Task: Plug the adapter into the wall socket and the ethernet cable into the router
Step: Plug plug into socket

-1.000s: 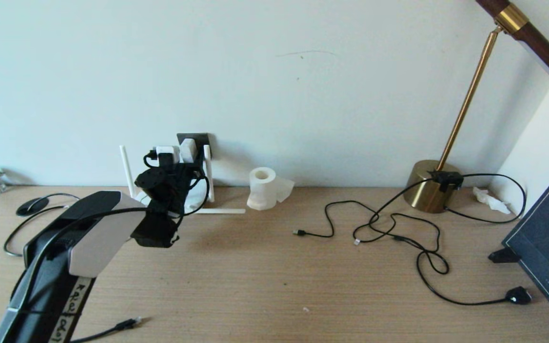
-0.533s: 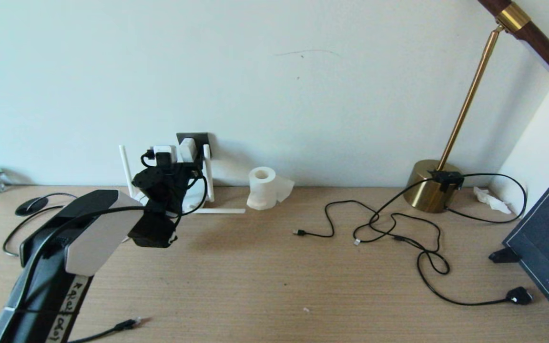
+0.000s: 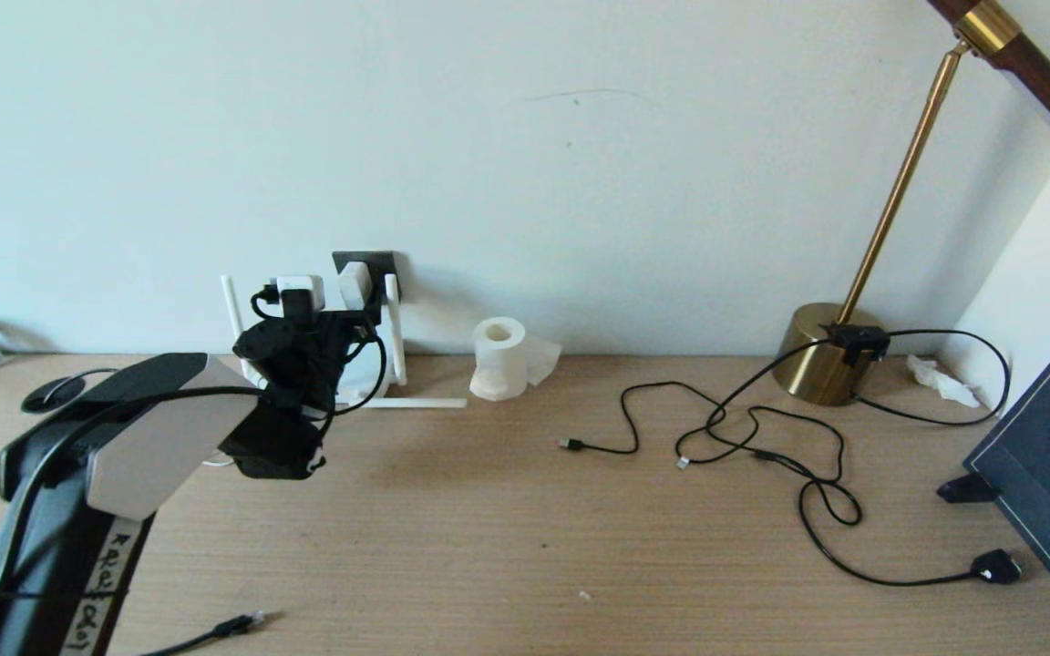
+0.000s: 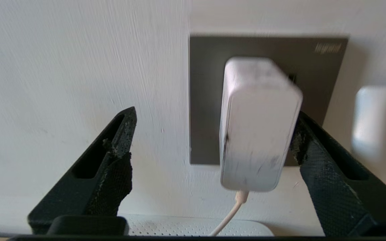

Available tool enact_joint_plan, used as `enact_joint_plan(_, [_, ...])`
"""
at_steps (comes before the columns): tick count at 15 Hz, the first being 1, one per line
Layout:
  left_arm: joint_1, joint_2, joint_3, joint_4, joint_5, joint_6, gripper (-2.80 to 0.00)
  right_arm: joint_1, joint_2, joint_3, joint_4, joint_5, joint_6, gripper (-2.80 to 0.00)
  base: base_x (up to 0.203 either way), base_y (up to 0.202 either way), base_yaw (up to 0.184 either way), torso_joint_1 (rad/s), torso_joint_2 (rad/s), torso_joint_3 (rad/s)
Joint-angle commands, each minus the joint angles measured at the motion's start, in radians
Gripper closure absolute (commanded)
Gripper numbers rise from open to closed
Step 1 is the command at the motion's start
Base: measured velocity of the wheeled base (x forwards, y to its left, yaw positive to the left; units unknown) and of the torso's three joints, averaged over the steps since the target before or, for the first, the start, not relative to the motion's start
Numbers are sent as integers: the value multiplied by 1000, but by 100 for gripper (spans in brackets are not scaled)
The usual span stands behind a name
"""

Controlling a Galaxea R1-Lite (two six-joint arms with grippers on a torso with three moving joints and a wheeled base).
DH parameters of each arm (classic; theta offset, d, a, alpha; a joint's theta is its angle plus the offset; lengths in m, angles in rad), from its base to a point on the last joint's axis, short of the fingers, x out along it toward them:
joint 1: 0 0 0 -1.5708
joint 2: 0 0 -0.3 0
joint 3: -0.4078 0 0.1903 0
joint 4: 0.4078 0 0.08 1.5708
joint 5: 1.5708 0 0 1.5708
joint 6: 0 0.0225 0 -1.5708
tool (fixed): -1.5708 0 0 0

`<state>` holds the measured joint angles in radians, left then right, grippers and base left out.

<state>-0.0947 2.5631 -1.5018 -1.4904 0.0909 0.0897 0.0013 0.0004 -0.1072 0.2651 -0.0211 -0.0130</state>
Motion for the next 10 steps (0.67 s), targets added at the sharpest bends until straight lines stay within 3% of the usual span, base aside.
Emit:
enact_joint_plan(1, [0,-53,31,-11,0,-1,-280,0,1,0,2,0,-1,0,0,0,0,0,0,0])
enact_joint_plan(10, [-2,-242,227,-26,-4,-2,-280,0,1,0,2,0,-1,0,0,0,0,0,0,0])
